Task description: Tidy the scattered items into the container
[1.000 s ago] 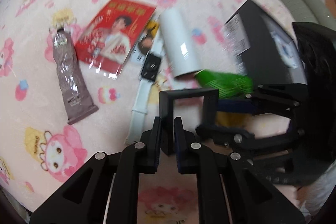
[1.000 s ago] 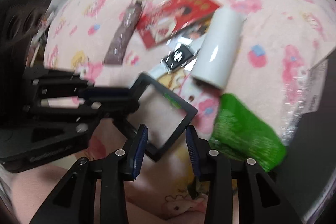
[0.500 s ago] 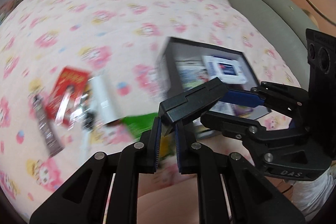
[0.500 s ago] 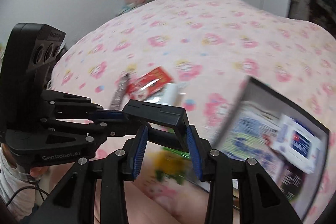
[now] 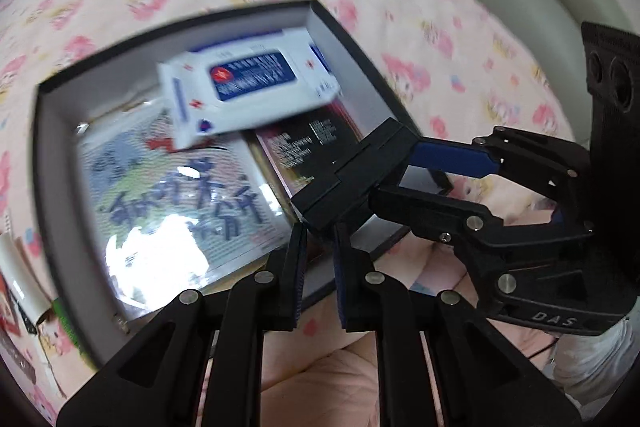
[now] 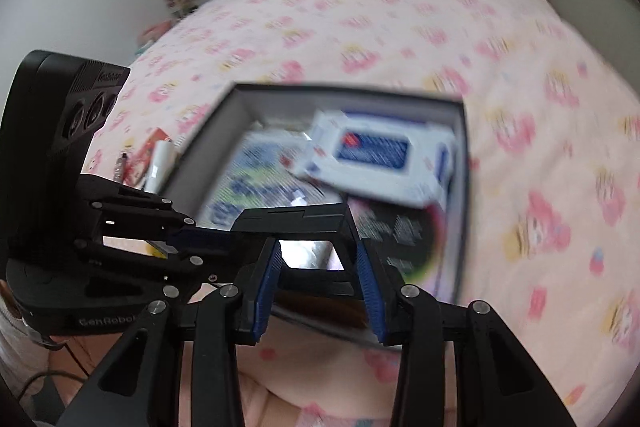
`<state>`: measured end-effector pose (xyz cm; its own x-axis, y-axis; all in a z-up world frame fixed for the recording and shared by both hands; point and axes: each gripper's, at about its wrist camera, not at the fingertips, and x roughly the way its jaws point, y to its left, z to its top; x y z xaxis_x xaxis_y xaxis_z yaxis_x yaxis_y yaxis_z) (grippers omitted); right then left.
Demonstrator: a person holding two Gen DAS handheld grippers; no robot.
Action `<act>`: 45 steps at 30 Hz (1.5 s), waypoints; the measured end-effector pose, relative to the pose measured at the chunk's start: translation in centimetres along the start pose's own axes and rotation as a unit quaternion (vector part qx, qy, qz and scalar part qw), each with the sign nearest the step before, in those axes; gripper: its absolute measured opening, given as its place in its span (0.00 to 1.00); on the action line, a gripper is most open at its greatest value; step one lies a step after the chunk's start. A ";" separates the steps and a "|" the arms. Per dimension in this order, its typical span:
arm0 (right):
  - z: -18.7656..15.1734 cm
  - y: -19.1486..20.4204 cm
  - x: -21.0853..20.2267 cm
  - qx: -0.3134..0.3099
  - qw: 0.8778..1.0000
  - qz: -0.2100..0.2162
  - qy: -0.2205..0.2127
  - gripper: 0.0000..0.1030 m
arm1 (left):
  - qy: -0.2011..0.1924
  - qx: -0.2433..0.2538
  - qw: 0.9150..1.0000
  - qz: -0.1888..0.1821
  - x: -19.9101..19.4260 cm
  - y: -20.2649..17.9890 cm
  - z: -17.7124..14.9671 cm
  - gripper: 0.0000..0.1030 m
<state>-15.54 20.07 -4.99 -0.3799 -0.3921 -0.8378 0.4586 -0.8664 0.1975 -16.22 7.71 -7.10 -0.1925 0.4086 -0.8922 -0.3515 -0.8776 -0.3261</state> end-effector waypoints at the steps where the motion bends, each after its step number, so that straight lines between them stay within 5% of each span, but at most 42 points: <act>1: -0.2 -0.6 0.4 0.008 1.000 0.000 0.003 0.35 | 0.009 0.002 1.000 0.004 0.7 -0.1 0.5 0.10; 6: 0.0 -2.4 3.2 0.022 0.999 -0.008 0.041 0.35 | 0.052 0.000 0.999 0.006 3.8 0.6 2.6 0.10; 10: 0.4 -3.0 5.5 0.018 0.996 -0.018 0.080 0.35 | 0.051 -0.012 0.999 -0.001 4.6 1.7 3.4 0.10; 18: 0.4 -2.9 5.6 0.030 0.998 -0.026 0.038 0.34 | 0.011 -0.079 0.996 -0.038 3.3 4.5 1.7 0.11; 24: -0.4 -3.0 4.9 0.032 0.998 -0.040 0.022 0.34 | -0.007 -0.090 0.996 -0.016 2.0 4.9 0.9 0.11; 30: -0.7 -1.7 5.4 -0.004 0.998 -0.030 0.047 0.38 | -0.027 -0.115 0.993 0.012 -0.3 6.0 0.0 0.11; 41: -1.0 -0.6 7.5 -0.045 0.994 -0.009 0.100 0.37 | 0.007 -0.138 0.990 -0.029 0.9 7.2 -0.2 0.15; 45: -1.0 -0.8 7.7 -0.043 0.994 -0.012 0.101 0.37 | 0.007 -0.139 0.990 -0.017 1.7 6.8 0.4 0.15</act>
<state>-18.04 18.05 -12.10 -0.2270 -0.2937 -0.9285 0.5216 -0.8418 0.1388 -19.32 2.50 -10.73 -0.1718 0.4366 -0.8831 -0.0916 -0.8996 -0.4270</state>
